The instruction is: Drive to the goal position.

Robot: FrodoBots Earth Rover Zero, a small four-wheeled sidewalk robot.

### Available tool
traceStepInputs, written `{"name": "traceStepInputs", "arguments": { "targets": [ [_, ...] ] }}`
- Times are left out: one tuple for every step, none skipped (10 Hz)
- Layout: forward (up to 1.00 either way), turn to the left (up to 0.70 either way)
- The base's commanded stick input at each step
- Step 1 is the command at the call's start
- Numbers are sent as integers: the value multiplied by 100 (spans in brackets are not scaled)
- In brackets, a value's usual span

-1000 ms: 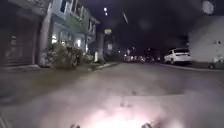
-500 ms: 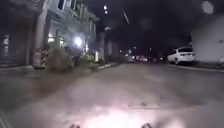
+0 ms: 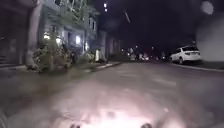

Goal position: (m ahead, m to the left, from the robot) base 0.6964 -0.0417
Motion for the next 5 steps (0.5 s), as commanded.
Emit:
{"name": "traceStepInputs", "arguments": {
  "targets": [
    [100,0],
    [100,0],
    [100,0],
    [100,0],
    [100,0]
  ]
}}
